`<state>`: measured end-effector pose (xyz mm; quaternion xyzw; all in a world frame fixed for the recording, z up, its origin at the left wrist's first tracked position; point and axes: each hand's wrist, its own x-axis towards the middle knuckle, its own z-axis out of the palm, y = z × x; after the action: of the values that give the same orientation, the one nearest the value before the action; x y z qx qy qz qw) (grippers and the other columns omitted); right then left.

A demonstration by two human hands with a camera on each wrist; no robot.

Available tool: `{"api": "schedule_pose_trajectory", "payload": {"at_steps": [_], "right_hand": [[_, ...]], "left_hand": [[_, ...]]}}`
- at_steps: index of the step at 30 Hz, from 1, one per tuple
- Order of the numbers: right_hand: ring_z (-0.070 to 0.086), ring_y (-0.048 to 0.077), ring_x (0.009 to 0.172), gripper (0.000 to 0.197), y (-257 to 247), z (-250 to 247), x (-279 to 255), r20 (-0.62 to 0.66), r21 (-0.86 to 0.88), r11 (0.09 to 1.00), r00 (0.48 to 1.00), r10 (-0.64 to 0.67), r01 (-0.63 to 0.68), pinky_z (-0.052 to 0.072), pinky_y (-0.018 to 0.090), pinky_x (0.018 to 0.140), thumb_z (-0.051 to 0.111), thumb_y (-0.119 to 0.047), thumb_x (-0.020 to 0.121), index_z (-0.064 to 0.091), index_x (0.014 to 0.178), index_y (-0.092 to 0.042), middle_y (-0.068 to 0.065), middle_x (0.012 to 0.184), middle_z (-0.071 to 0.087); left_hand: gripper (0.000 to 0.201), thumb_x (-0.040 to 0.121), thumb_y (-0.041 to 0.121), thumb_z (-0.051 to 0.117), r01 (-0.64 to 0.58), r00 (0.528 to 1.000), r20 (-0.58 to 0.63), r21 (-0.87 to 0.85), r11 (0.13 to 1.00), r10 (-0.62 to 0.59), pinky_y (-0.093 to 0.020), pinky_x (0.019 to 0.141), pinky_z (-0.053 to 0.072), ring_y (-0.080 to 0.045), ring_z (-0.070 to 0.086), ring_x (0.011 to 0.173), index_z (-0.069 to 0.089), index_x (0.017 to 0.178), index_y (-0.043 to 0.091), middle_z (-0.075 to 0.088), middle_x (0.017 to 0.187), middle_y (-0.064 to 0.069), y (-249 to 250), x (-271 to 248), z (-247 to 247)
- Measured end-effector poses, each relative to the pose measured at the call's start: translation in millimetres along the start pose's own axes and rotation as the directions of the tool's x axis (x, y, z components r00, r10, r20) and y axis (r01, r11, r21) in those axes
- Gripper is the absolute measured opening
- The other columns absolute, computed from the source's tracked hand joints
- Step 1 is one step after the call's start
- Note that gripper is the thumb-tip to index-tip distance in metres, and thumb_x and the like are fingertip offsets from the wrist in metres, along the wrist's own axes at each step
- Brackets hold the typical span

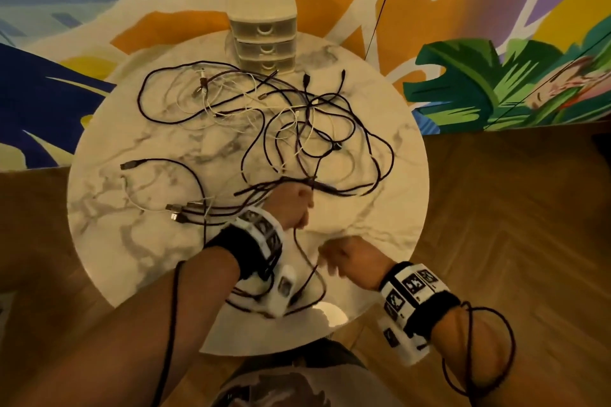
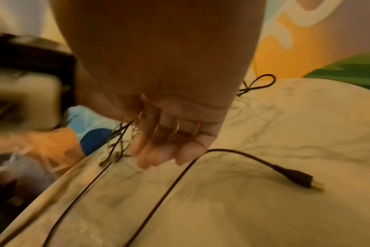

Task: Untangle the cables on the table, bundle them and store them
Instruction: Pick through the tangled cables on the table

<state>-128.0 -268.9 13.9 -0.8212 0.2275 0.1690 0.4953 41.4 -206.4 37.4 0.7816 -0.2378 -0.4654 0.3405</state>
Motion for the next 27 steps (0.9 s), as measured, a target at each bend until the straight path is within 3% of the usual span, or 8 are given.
{"api": "schedule_pose_trajectory", "payload": {"at_steps": [3, 7, 11, 15, 20, 22, 24, 27], "right_hand": [[0.054, 0.016, 0.060, 0.025, -3, -24, 27, -0.187, 0.415, 0.906, 0.966, 0.176, -0.085, 0.044, 0.023, 0.050, 0.038, -0.030, 0.101, 0.058, 0.103, -0.016, 0.005, 0.089, 0.062], [0.061, 0.020, 0.061, 0.018, -19, -51, 51, -0.121, 0.708, 0.691, 0.940, 0.320, -0.144, 0.040, 0.023, 0.050, 0.036, -0.030, 0.101, 0.050, 0.108, -0.021, 0.005, 0.097, 0.061], [0.055, 0.008, 0.046, 0.027, -31, -45, 53, 0.038, 0.504, 0.824, 0.960, 0.277, -0.258, 0.025, 0.018, 0.042, 0.042, -0.027, 0.099, 0.062, 0.089, -0.012, 0.003, 0.066, 0.061], [0.052, 0.012, 0.045, 0.023, -28, -33, 54, -0.116, 0.357, 0.904, 0.949, 0.294, -0.236, 0.030, 0.017, 0.035, 0.056, -0.026, 0.093, 0.057, 0.075, -0.011, 0.003, 0.062, 0.054], [0.047, 0.013, 0.050, 0.018, -25, -27, 44, 0.038, 0.316, 0.865, 0.917, 0.398, -0.389, 0.036, 0.019, 0.038, 0.048, -0.025, 0.096, 0.057, 0.083, -0.015, 0.001, 0.063, 0.051], [0.044, 0.010, 0.046, 0.024, -24, -29, 41, 0.076, 0.314, 0.886, 0.939, 0.336, -0.342, 0.036, 0.022, 0.043, 0.045, -0.019, 0.097, 0.054, 0.074, -0.017, 0.000, 0.062, 0.049], [0.045, 0.003, 0.042, 0.030, -24, -34, 36, 0.072, 0.213, 0.951, 0.974, 0.213, -0.223, 0.037, 0.016, 0.045, 0.046, -0.019, 0.097, 0.056, 0.068, -0.017, -0.002, 0.059, 0.050], [0.048, 0.000, 0.047, 0.031, -30, -38, 24, 0.064, 0.065, 0.997, 0.997, 0.040, -0.044, 0.038, 0.014, 0.056, 0.050, -0.024, 0.094, 0.063, 0.066, -0.017, -0.006, 0.056, 0.057]], "left_hand": [[0.026, 0.093, 0.023, 0.041, -0.214, 0.977, 0.114, 0.568, 0.795, 0.181, -0.034, 0.065, 0.049, -0.021, 0.058, 0.060, 0.053, 0.073, 0.014, 0.054, 0.059, 0.001, -7, -16, 14], [0.027, 0.095, 0.030, 0.040, -0.288, 0.957, 0.184, 0.639, 0.713, 0.222, -0.038, 0.068, 0.051, -0.024, 0.061, 0.069, 0.049, 0.073, 0.018, 0.062, 0.071, -0.005, -9, -37, 16], [0.022, 0.098, 0.028, 0.037, -0.353, 0.934, 0.214, 0.674, 0.649, 0.285, -0.036, 0.067, 0.046, -0.022, 0.059, 0.076, 0.055, 0.102, 0.017, 0.062, 0.081, -0.003, -8, -50, 13], [0.024, 0.099, 0.029, 0.037, -0.333, 0.943, 0.240, 0.716, 0.614, 0.232, -0.029, 0.064, 0.039, -0.017, 0.055, 0.075, 0.056, 0.100, 0.014, 0.058, 0.076, 0.000, -13, -56, 16], [0.023, 0.096, 0.028, 0.041, -0.401, 0.916, 0.262, 0.641, 0.654, 0.305, -0.028, 0.061, 0.033, -0.013, 0.048, 0.069, 0.059, 0.097, 0.015, 0.062, 0.084, -0.004, -22, -52, 19], [0.022, 0.093, 0.028, 0.042, -0.395, 0.914, 0.303, 0.505, 0.767, 0.271, -0.031, 0.062, 0.043, -0.014, 0.054, 0.064, 0.062, 0.088, 0.017, 0.062, 0.074, 0.000, -24, -50, 20], [0.027, 0.094, 0.026, 0.042, -0.223, 0.961, 0.214, 0.239, 0.945, 0.173, -0.033, 0.065, 0.048, -0.016, 0.060, 0.062, 0.062, 0.081, 0.014, 0.065, 0.069, -0.004, -27, -42, 15], [0.036, 0.098, 0.036, 0.040, 0.038, 0.998, 0.057, -0.011, 0.999, -0.037, -0.030, 0.061, 0.046, -0.019, 0.059, 0.065, 0.059, 0.093, 0.007, 0.066, 0.071, -0.009, -25, -23, 7]]}}
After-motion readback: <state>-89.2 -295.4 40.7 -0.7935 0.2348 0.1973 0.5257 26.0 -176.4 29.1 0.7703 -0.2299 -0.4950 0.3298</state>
